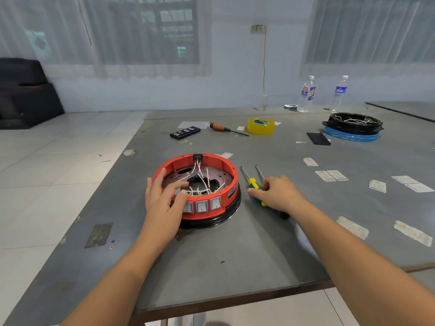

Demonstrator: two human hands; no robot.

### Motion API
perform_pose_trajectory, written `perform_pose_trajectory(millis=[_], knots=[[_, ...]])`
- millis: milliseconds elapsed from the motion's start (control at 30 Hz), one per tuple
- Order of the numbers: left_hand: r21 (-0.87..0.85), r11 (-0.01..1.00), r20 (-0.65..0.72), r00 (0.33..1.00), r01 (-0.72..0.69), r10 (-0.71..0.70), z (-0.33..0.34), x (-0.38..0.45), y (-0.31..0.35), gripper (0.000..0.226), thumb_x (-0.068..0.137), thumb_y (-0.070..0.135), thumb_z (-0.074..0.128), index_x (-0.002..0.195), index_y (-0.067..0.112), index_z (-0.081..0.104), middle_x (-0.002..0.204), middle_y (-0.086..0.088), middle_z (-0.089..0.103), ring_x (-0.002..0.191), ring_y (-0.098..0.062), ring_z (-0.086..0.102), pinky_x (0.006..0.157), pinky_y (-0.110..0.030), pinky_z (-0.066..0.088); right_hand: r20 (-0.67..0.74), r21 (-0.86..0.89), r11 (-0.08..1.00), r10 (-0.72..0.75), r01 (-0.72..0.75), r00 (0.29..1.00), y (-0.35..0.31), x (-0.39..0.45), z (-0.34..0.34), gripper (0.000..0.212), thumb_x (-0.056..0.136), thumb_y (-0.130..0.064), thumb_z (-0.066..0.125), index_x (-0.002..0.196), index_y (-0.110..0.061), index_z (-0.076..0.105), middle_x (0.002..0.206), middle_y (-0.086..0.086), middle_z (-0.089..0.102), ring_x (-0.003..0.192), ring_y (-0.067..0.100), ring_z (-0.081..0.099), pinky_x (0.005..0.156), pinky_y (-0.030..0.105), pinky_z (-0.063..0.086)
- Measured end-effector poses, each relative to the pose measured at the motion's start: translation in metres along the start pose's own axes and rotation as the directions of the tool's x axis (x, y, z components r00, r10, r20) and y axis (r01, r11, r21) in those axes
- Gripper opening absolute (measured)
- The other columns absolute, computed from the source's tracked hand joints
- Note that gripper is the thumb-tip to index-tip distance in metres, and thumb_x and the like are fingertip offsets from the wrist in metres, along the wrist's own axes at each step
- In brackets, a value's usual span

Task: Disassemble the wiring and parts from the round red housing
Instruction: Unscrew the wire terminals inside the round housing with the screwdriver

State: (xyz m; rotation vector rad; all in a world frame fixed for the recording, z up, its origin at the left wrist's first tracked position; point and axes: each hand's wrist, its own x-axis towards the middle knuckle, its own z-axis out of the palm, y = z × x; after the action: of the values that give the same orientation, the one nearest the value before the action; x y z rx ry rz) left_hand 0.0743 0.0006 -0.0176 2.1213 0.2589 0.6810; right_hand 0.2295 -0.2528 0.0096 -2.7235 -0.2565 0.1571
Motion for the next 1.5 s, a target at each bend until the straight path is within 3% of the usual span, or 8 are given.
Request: perform_pose_trajectory(millis=[300,467,567,700,867,1033,1267,1500], knots=[[-0.082,0.988,-0.072,0.988,0.131,-0.137,0.003,-0.003,-0.007,0.022,0.104,0.043,0.06,0.125,0.049,0.056,0.174,0.004,0.017,0.149,0.009,0.015,0.114,-0.021,0.019,-0.073,-0.163,0.987,-0.013,0.001,0.997,-0.006,0.001,0.009,0.048,0.094,-0.062,0.044,0.101,-0.018,0.06,0.117,0.012,0.048,0.109,0.04,0.054,0.091,0.042,0.049],[-0.198,0.953,-0.119,0.959,0.23,-0.257,-0.001,0.004,-0.008,0.053,0.105,0.052,0.055,0.153,0.039,0.038,0.154,0.009,0.049,0.144,-0.019,0.048,0.115,-0.039,0.042,0.019,-0.014,1.0,0.021,-0.02,1.0,-0.001,0.003,0.002,0.065,0.105,-0.058,0.019,0.119,-0.011,0.062,0.133,0.022,0.05,0.13,0.04,0.044,0.106,0.044,0.039],[-0.268,0.843,-0.003,0.874,0.467,-0.486,-0.008,0.017,0.0,0.074,0.101,0.054,0.06,0.163,0.033,0.024,0.159,-0.001,0.048,0.143,-0.028,0.05,0.115,-0.042,0.041,0.041,0.141,0.989,0.035,-0.04,0.999,0.007,0.002,-0.006,0.036,0.107,-0.023,0.029,0.121,-0.01,0.06,0.136,0.016,0.055,0.129,0.035,0.045,0.101,0.035,0.038],[-0.141,0.739,0.132,0.753,0.659,-0.645,-0.017,0.034,0.01,0.067,0.085,0.052,0.061,0.142,0.018,0.054,0.137,-0.012,0.064,0.133,-0.033,0.056,0.115,-0.05,0.045,0.047,0.132,0.991,0.003,-0.009,0.999,0.019,-0.004,-0.009,0.045,0.102,-0.019,0.038,0.144,-0.021,0.055,0.144,0.015,0.05,0.127,0.033,0.051,0.106,0.038,0.044],[0.109,0.765,0.089,0.76,0.635,-0.644,-0.025,0.043,0.03,0.069,0.076,0.039,0.044,0.138,0.011,0.058,0.132,-0.018,0.064,0.124,-0.038,0.058,0.11,-0.05,0.048,0.058,-0.102,0.994,0.033,-0.027,0.998,0.017,-0.011,-0.016,0.034,0.107,-0.033,0.044,0.127,-0.01,0.059,0.129,0.017,0.062,0.109,0.033,0.055,0.08,0.031,0.04],[0.108,0.709,0.138,0.696,0.697,-0.705,-0.03,0.053,0.031,0.043,0.098,0.031,0.049,0.137,0.014,0.056,0.14,-0.018,0.051,0.093,-0.038,0.072,0.066,-0.047,0.067,0.112,-0.259,0.965,0.074,-0.043,0.991,0.002,-0.011,-0.027,0.028,0.104,-0.029,0.048,0.092,-0.005,0.056,0.096,0.013,0.059,0.082,0.03,0.055,0.064,0.029,0.043],[-0.1,0.701,0.249,0.7,0.706,-0.669,-0.035,0.049,0.022,0.036,0.101,0.023,0.052,0.136,0.017,0.056,0.127,-0.01,0.064,0.098,-0.035,0.072,0.05,-0.039,0.063,0.072,0.162,0.978,0.123,-0.133,0.99,0.002,-0.017,-0.031,0.031,0.102,-0.025,0.046,0.078,-0.007,0.05,0.08,0.013,0.052,0.073,0.03,0.051,0.06,0.03,0.038],[-0.378,0.712,0.15,0.798,0.591,-0.583,-0.029,0.043,0.009,0.044,0.09,0.028,0.055,0.134,0.029,0.058,0.121,-0.007,0.075,0.101,-0.032,0.076,0.067,-0.05,0.066,0.005,0.8,0.592,0.16,-0.1,0.987,-0.04,-0.025,-0.025,0.017,0.09,-0.026,0.053,0.086,-0.01,0.057,0.063,0.011,0.056,0.046,0.025,0.052,0.053,0.033,0.045]])
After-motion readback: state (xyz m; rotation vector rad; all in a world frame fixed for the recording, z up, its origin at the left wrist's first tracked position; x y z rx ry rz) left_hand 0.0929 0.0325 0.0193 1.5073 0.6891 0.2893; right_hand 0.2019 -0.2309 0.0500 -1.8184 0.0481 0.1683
